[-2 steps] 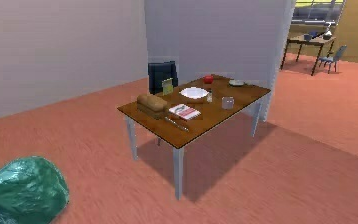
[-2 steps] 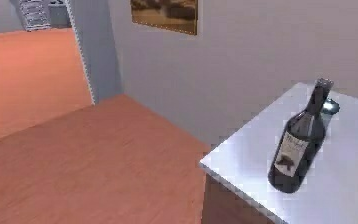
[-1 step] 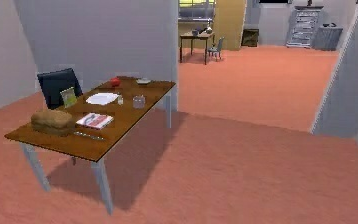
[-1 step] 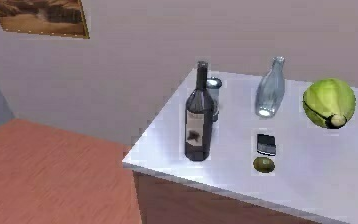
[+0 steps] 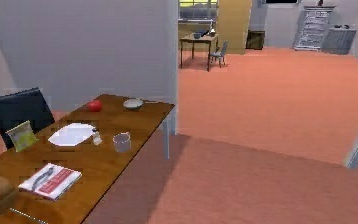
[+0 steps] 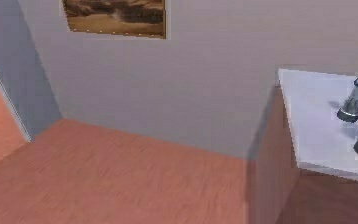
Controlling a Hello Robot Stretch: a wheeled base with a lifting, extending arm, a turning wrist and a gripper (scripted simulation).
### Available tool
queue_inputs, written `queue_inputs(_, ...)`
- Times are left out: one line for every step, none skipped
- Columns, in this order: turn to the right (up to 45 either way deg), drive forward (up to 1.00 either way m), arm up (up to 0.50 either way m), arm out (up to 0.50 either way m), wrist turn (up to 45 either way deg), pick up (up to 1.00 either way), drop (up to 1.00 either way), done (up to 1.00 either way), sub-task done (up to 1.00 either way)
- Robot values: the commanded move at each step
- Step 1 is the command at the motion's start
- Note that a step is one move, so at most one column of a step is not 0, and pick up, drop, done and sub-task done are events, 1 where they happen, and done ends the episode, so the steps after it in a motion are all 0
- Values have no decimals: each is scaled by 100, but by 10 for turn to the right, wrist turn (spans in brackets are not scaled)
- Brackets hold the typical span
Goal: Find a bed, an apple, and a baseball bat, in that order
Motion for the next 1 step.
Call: queue_inputs(210, 0, 0, 0, 0, 0, 0, 0, 0)
